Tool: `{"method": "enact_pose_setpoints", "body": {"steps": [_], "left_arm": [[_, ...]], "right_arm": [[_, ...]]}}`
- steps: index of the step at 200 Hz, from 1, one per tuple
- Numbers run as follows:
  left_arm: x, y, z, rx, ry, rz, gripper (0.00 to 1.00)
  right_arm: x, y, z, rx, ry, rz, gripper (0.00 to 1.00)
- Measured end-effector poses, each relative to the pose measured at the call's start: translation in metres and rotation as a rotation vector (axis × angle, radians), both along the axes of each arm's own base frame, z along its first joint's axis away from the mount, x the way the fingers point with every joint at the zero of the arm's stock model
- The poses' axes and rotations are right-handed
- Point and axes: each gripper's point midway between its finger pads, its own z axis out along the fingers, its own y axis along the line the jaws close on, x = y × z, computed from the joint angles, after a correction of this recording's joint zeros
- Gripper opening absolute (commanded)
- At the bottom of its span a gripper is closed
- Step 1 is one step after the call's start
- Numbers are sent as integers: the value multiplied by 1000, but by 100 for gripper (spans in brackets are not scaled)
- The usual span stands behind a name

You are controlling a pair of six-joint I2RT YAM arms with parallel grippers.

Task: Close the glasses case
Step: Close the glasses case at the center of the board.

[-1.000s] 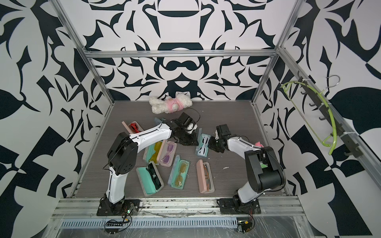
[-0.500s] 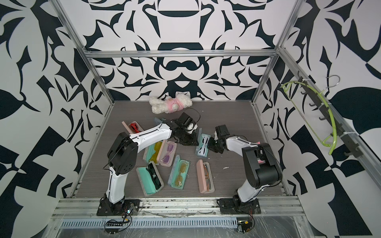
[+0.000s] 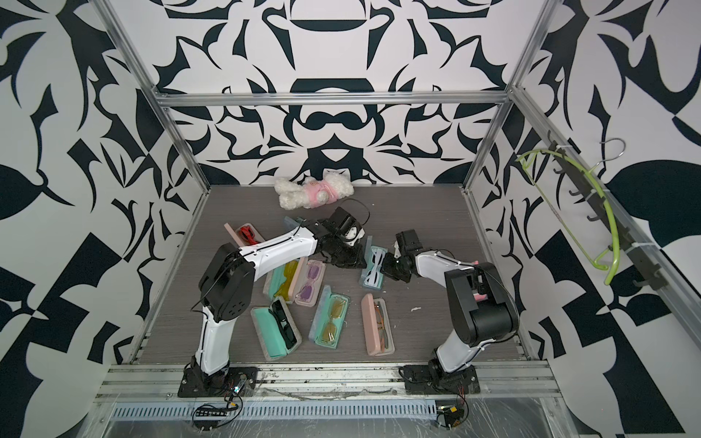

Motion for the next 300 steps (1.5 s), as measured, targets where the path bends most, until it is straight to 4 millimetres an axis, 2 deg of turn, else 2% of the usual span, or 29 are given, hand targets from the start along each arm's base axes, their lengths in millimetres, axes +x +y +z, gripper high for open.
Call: {"method": "enact_pose_setpoints", "body": {"steps": [300], "left_arm": [[-3, -7, -1, -19, 11, -16, 18]], "right_arm": [[0, 0, 0, -1, 0, 3, 3]]}}
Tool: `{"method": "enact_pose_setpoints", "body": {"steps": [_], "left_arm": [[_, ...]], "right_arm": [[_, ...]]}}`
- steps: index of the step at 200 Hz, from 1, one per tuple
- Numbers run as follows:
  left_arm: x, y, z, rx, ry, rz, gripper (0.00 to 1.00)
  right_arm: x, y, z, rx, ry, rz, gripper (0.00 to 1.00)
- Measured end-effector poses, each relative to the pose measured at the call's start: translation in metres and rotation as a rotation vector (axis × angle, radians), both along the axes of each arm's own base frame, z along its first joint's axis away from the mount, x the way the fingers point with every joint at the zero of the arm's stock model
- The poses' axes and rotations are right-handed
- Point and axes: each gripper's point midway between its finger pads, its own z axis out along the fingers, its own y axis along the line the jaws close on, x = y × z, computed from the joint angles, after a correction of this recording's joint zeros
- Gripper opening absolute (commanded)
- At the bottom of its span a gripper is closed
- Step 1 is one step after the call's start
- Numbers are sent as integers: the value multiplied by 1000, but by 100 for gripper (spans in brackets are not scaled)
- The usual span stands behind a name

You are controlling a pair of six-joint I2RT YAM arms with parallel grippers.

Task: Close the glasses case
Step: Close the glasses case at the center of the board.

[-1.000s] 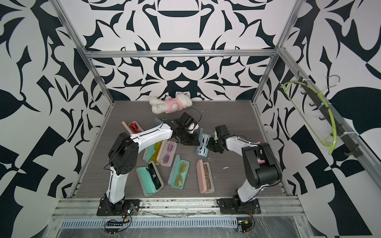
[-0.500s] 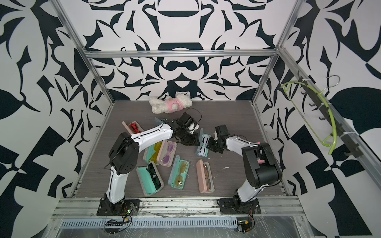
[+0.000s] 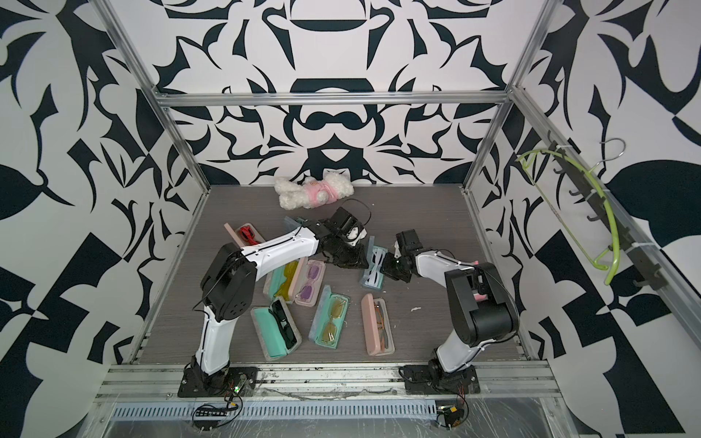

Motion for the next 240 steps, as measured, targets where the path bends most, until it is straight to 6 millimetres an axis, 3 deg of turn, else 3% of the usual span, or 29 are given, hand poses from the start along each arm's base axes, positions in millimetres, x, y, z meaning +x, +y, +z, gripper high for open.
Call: {"method": "enact_pose_setpoints", "body": {"steps": [130, 240], "left_arm": [[0, -2, -1, -4, 6, -3, 18], [-9, -26, -17, -36, 43, -43, 18]], "right_arm": [[0, 0, 0, 1, 0, 0, 2], [0, 0, 0, 1, 1, 0, 2]]}}
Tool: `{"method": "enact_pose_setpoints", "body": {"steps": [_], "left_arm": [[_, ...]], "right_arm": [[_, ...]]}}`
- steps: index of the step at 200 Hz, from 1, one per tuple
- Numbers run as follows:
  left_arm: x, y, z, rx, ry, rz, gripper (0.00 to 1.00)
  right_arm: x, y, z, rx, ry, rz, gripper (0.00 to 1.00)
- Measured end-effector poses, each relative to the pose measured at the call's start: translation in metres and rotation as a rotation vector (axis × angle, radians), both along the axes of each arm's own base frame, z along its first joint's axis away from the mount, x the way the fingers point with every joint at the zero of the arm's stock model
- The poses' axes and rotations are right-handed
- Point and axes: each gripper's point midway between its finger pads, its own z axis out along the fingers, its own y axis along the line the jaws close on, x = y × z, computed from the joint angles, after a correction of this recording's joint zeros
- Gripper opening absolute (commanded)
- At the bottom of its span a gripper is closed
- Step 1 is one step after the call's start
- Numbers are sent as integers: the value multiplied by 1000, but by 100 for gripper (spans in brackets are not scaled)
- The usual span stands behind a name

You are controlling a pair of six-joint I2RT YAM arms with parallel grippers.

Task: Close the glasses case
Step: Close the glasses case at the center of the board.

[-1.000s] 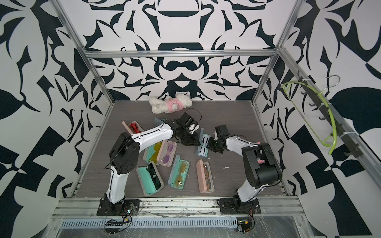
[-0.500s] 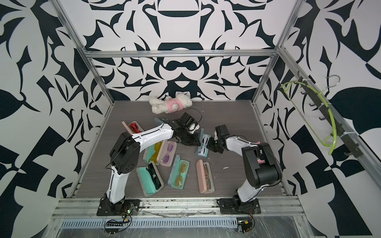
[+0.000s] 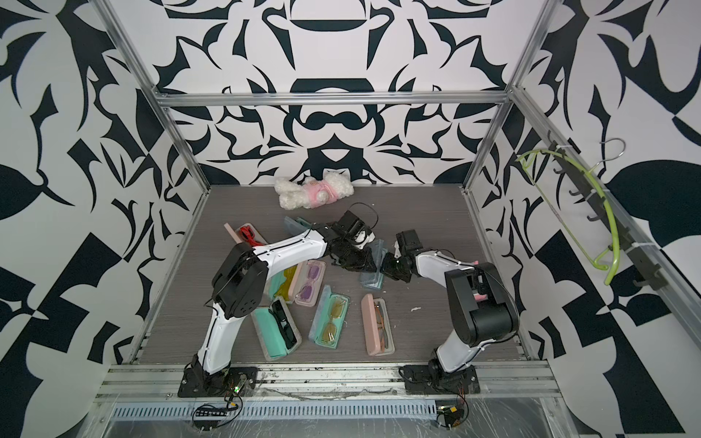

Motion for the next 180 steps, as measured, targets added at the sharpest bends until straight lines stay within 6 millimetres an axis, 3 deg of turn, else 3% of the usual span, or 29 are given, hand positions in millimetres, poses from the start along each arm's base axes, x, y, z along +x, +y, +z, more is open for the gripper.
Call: {"method": "enact_pose_setpoints", "body": {"steps": [29, 180], "left_arm": [[-4, 0, -19, 29, 38, 1, 18], [-2, -1, -16, 12, 75, 31, 23]], "right_arm": [[1, 1, 0, 6, -4, 2, 2], [0, -9, 2, -6, 6, -10, 9]]}}
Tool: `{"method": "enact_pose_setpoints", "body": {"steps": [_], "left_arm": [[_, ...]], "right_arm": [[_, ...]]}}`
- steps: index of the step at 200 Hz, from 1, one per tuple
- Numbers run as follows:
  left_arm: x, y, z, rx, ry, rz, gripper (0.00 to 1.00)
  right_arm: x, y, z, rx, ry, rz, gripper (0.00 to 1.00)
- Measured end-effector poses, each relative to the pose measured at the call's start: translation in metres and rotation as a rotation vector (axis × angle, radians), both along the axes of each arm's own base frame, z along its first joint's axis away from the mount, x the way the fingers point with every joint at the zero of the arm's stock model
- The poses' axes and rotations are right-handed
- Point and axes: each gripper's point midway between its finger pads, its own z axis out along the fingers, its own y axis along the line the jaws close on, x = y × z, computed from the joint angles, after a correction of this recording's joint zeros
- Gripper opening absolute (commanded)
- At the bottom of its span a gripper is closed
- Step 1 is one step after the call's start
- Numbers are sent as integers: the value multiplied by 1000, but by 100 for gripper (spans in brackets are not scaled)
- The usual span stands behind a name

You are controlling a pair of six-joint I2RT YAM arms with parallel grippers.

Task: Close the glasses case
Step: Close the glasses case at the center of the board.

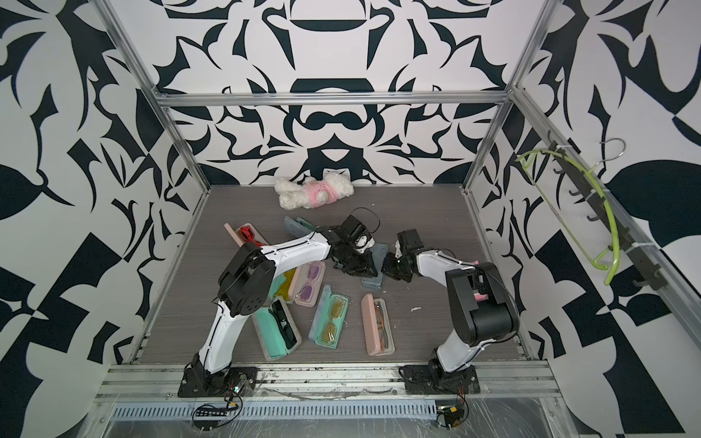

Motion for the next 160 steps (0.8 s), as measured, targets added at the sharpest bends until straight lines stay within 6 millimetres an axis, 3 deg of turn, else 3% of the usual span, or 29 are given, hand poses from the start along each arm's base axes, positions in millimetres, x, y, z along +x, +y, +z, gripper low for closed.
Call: {"method": "enact_pose_setpoints", "body": {"steps": [58, 160], "left_arm": [[2, -3, 2, -11, -6, 0, 23], [6, -5, -1, -12, -5, 3, 23]], "right_arm": [[1, -12, 16, 26, -18, -25, 20], [0, -23, 24, 107, -18, -54, 22]]}}
